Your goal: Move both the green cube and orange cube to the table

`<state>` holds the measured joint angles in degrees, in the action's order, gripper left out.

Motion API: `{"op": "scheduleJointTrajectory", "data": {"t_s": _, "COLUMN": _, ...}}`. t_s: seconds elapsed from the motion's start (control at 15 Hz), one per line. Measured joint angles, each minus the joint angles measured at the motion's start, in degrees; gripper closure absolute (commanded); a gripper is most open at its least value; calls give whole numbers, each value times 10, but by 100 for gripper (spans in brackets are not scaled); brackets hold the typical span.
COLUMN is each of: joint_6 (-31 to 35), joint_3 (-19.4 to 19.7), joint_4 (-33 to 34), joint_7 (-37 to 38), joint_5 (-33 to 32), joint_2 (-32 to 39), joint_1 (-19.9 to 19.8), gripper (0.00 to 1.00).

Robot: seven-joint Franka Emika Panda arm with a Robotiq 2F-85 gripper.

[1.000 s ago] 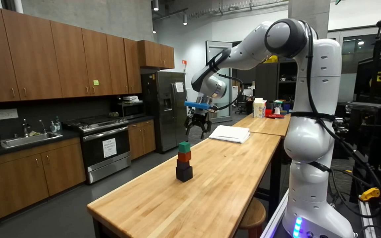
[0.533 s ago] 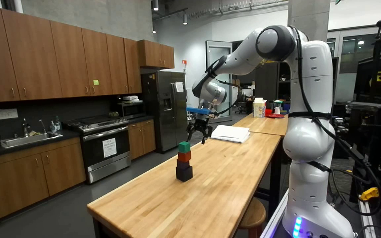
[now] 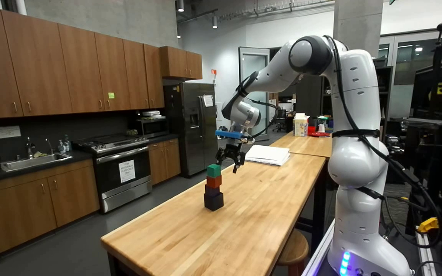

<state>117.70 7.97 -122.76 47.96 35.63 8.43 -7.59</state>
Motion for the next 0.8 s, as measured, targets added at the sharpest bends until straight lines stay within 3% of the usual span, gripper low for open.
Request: {"op": "scheduleJointTrajectory", "data": {"t_s": 0.8, "joint_6": 3, "joint_3": -15, "joint_4": 54, "joint_7": -17, "joint_5": 18, "joint_2": 61, "joint_1": 11, "gripper": 0}}
